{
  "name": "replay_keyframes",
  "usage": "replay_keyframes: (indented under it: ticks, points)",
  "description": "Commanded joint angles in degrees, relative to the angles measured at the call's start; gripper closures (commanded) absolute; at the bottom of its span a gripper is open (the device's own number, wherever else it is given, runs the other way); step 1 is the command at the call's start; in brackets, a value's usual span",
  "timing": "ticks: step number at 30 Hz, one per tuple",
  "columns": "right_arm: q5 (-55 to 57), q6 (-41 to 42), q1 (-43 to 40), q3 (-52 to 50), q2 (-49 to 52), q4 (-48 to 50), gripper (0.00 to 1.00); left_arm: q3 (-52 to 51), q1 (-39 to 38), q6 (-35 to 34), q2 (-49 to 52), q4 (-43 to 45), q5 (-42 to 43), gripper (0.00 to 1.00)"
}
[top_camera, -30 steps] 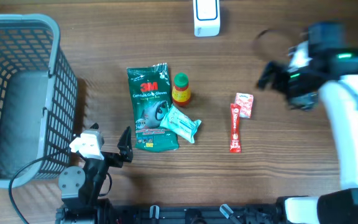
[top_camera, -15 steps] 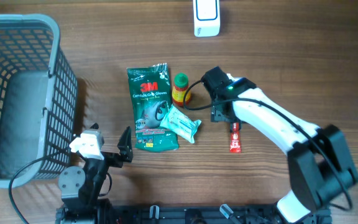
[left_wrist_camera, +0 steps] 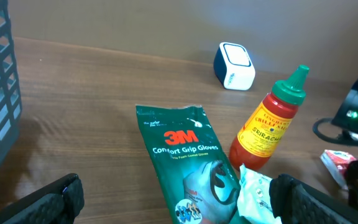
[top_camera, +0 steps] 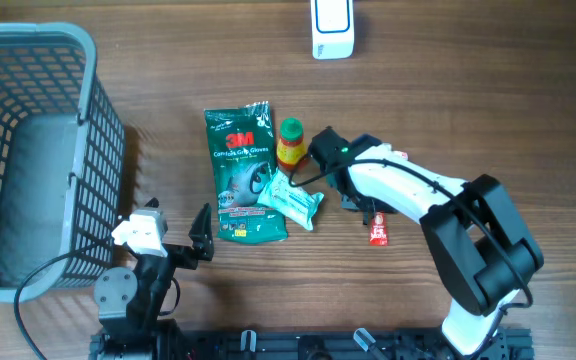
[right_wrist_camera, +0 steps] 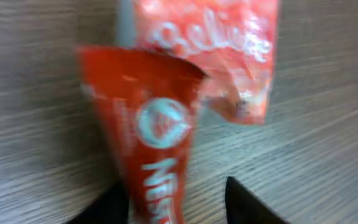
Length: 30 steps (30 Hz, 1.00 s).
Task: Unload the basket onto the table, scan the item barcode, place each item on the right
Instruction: 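Reach the right gripper back and grasp the red Nescafe sachet, then lift the Nescafe sachet up to the white scanner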
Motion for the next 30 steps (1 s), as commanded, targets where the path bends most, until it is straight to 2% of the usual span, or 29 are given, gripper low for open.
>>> replay_keyframes:
  ticks: [1,2,3,5,7,9,11,12,15,17,20,24,28,30]
  points:
    - [-0.7,2.8,-0.8,-5.4,2.3,1.1,0.84,-0.3,-0.3,-0.3,-0.4,0.1,0.7,0.00]
    - [-1.6,2.7,-1.0,-6.0,2.3,1.2,0.93,-0.3,-0.3,-0.3,-0.4,0.1,0.7,0.00]
    - [-2.4,2.7,-1.1,-6.1,2.3,1.2,0.96,-0.3,-0.3,-0.3,-0.4,0.1,0.7,0.00]
    - [-6.3,2.2,-1.0,-5.0,2.3,1.2,0.95,-0.3,-0.3,-0.3,-0.4,0.1,0.7,0.00]
    - [-10.5,-2.3,-1.0,-1.7,2.2,0.5,0.95,-0.3,-0.3,-0.3,-0.4,0.1,0.7,0.00]
    - [-14.7,-6.7,-1.1,5.3,1.6,-4.8,0.96,-0.3,-0.3,-0.3,-0.4,0.1,0.7,0.00]
    - [-23.6,-16.0,-1.2,12.5,0.3,-10.1,0.96,-0.3,-0.3,-0.3,-0.4,0.1,0.7,0.00]
    - [-33.2,-23.8,-1.2,15.1,-1.0,-11.6,0.96,-0.3,-0.3,-0.3,-0.4,0.1,0.7,0.00]
    - [-60.5,-42.4,-1.6,16.1,-5.5,-13.8,0.96,-0.3,-0.3,-0.3,-0.4,0.1,0.7,0.00]
    - [-73.0,-53.9,-1.7,16.0,-6.4,-19.3,0.95,-0.3,-0.3,-0.3,-0.4,0.1,0.7,0.00]
    - [-89.5,-66.5,-1.4,15.6,-6.4,-26.9,0.96,-0.3,-0.3,-0.3,-0.4,0.1,0.7,0.00]
    - [-94.9,-62.8,-1.4,15.6,-6.4,-27.8,0.96,-0.3,-0.3,-0.3,-0.4,0.1,0.7,0.00]
    - [-104.2,-49.5,-1.4,15.6,-6.4,-26.6,0.96,-0.3,-0.3,-0.3,-0.4,0.1,0.7,0.00]
    - [-107.1,-38.1,-1.4,15.6,-6.4,-25.3,0.96,-0.3,-0.3,-0.3,-0.4,0.1,0.7,0.00]
